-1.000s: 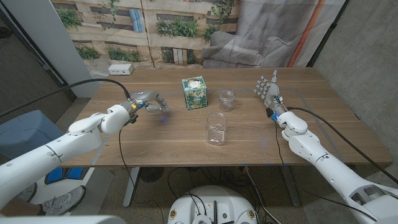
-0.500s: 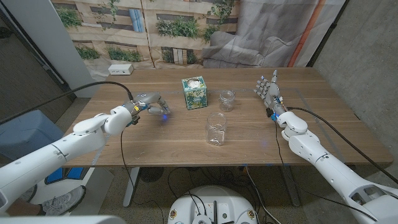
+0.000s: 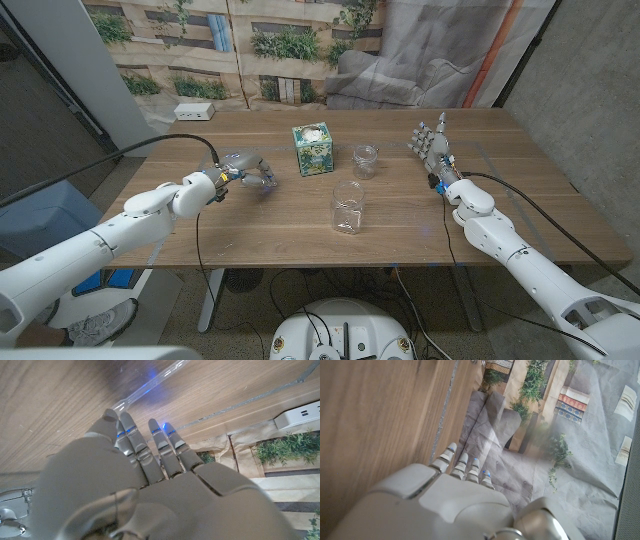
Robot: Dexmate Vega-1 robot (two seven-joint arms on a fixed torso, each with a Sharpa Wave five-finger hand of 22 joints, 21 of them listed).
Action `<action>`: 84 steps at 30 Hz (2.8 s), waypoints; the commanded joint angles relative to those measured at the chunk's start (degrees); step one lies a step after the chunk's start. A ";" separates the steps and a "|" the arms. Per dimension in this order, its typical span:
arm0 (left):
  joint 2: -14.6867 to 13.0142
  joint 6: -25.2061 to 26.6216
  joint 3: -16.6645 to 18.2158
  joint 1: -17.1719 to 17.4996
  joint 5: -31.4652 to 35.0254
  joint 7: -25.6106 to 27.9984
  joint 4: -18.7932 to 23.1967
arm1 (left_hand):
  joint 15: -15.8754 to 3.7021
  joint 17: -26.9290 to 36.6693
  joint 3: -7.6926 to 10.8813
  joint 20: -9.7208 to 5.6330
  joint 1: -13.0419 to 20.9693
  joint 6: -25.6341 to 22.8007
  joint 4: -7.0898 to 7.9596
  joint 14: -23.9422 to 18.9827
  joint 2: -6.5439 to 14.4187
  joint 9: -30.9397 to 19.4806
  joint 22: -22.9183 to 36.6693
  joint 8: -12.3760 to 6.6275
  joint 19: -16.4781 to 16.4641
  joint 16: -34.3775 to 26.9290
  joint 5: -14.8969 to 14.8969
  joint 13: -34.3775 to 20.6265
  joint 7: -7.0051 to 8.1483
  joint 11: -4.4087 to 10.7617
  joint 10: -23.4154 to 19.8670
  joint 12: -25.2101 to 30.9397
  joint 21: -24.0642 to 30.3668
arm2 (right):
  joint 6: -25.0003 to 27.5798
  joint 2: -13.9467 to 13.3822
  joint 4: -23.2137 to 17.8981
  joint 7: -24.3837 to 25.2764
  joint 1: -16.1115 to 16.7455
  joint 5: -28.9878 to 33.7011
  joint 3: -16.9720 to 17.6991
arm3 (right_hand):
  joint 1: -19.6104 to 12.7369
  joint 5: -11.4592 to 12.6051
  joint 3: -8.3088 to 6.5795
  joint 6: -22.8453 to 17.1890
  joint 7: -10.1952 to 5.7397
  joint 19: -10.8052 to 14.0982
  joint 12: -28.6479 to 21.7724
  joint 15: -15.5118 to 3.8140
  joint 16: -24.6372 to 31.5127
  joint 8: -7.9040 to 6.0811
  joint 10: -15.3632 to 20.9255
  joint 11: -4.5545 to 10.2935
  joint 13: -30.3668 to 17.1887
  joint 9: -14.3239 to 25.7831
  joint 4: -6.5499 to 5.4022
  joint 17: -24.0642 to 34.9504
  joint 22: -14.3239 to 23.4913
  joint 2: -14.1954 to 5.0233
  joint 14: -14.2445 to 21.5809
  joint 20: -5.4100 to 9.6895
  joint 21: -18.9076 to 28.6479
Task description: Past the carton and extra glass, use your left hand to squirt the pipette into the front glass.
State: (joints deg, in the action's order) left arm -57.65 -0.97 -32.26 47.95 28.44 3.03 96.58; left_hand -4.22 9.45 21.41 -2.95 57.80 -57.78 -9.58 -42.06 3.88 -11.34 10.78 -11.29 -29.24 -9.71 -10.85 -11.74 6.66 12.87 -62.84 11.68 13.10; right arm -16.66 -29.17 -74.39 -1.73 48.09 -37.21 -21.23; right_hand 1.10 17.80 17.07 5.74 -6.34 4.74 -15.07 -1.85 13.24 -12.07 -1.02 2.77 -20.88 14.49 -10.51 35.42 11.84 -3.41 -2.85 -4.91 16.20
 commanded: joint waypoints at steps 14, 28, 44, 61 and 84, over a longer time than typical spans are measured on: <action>-1.08 -1.85 -0.47 -0.98 1.73 -2.32 0.78 | -6.80 0.57 -3.46 1.09 -4.42 13.24 0.53 4.96 -4.58 0.49 0.20 1.66 1.77 -0.33 0.26 0.12 0.48 -0.20 12.22 -1.45 -0.45 | -0.03 0.00 0.01 -0.02 0.02 0.00 0.00 | 0.00 0.28 0.45 -0.11 -0.46 0.35 -0.19 -4.74 0.35 -0.39 -0.11 0.10 -0.06 0.11 0.05 0.25 0.30 -3.34 -0.45 -0.05 0.31; -1.71 -5.72 -0.72 -2.12 2.83 -4.20 0.60 | -3.96 0.52 -6.52 2.44 -8.19 25.18 0.91 14.91 -6.81 0.70 -0.07 1.03 6.55 -0.15 0.39 0.76 -0.71 -1.37 29.97 -2.10 -1.81 | -0.02 0.01 0.02 -0.02 0.00 0.00 0.00 | 0.00 0.27 0.45 -0.10 -0.50 0.36 -0.10 -4.76 0.34 -0.39 -0.32 0.01 -0.05 0.11 0.04 0.25 0.30 -3.34 -0.47 -0.04 0.31; -2.69 -9.49 4.30 0.80 -3.13 0.16 0.58 | -1.23 0.47 -7.61 4.12 -13.96 30.83 2.89 21.43 -4.07 0.84 -0.56 0.02 12.50 -1.23 0.56 1.20 -4.01 -6.25 38.30 -0.44 -2.07 | 0.04 -0.15 -0.05 -0.42 0.03 -0.16 0.01 | 0.00 0.28 0.45 -0.07 -0.46 0.32 -0.19 -4.80 0.34 -0.38 -0.11 0.25 -0.06 0.11 0.04 0.25 0.30 -3.35 -0.47 -0.06 0.30; 5.37 -16.55 7.86 3.23 -18.52 8.53 -11.96 | -1.30 0.52 -7.06 3.36 -16.88 29.91 4.22 20.09 -1.30 0.93 -0.60 -0.05 10.86 -1.27 0.63 1.20 -4.40 -7.44 38.45 -0.70 -1.41 | -0.04 0.00 0.01 -0.02 0.02 0.00 0.00 | -0.01 0.29 0.44 -0.06 -0.52 0.33 -0.15 -4.74 0.35 -0.38 -0.17 -0.02 -0.04 0.10 0.04 0.25 0.30 -3.36 -0.43 -0.06 0.30; 14.85 -26.94 10.92 4.31 -35.61 11.18 -23.18 | 0.93 0.42 -6.10 2.67 -21.24 33.56 5.47 23.15 2.41 1.18 -0.69 1.39 10.68 -0.14 0.71 1.39 -3.98 -10.35 42.37 -1.39 -1.69 | -0.04 0.00 0.01 -0.02 0.03 0.00 0.00 | 0.00 0.28 0.44 -0.08 -0.48 0.30 -0.30 -4.73 0.36 -0.39 0.16 0.03 -0.06 0.11 0.04 0.25 0.30 -3.36 -0.42 -0.06 0.29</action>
State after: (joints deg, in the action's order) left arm -47.04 -23.37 -22.84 51.56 1.87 13.49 77.44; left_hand -2.47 9.86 15.10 0.11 37.33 -24.64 -4.63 -19.43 5.93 -10.12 10.13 -9.95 -18.41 -10.14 -10.14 -10.40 2.56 2.66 -20.74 10.37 11.53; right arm -16.69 -29.17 -74.39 -1.75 48.10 -37.25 -21.22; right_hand 1.10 17.80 17.08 5.74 -6.33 4.74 -15.07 -1.85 13.24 -12.07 -1.02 2.77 -20.85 14.49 -10.51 35.42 11.84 -3.41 -2.85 -4.91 16.20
